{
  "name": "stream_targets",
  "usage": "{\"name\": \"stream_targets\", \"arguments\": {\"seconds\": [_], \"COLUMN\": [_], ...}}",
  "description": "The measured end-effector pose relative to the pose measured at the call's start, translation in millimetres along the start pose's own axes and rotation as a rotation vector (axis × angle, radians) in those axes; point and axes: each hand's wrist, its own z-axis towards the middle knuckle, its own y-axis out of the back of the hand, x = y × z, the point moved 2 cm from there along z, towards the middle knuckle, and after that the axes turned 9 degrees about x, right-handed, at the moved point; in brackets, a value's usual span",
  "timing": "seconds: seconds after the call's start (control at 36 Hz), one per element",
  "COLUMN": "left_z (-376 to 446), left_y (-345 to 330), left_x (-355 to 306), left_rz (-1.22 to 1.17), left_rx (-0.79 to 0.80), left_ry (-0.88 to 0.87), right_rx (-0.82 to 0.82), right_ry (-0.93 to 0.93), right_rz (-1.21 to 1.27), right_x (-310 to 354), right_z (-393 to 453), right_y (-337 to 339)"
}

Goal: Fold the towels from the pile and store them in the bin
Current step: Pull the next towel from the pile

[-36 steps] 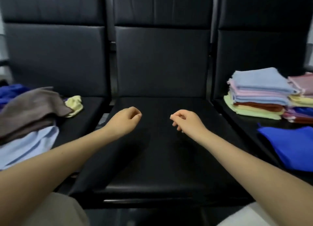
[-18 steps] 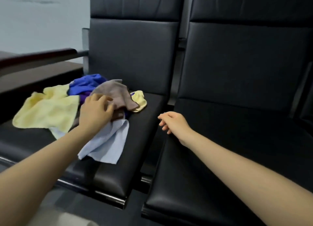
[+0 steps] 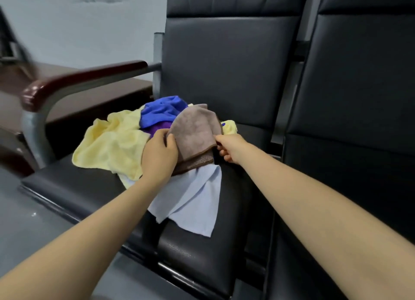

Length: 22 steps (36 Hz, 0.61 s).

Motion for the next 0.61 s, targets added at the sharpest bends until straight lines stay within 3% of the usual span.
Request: {"name": "stream_targets", "arguments": {"seconds": [0.11,0.22,0.31,0.42,0.53,0.61], "left_z": [1,-9,-20,-29,-32,-33], "left_y": [0,-1,-2,-4,1,-5], "left_x": [-8,-27,-49,-80,-118,-151], "left_rz": [-0.069,-0.174,-0.223,-0.354,-0.516,-0.702], "left_rx": [0.023,0.080,0.155,0.198,0.042,0.114], "left_ry": [0.021,-0.100,-0.190,-0.220,-0.207,-0.107], "right_rx": [-0.165,-0.224,-0.145,0.202,0.211,0.166], "right_ry": [0.261,0.533,0.554,0.477,0.534,0.555], "right_rz": [-0.017,0.081,0.262,0.653,0.645,0.547], "right_x": [1,25,54,78,86,90], "right_z": [-3,-31,-60,-110,-165,-203], "right_y": [1,22,43,78,117,143]}}
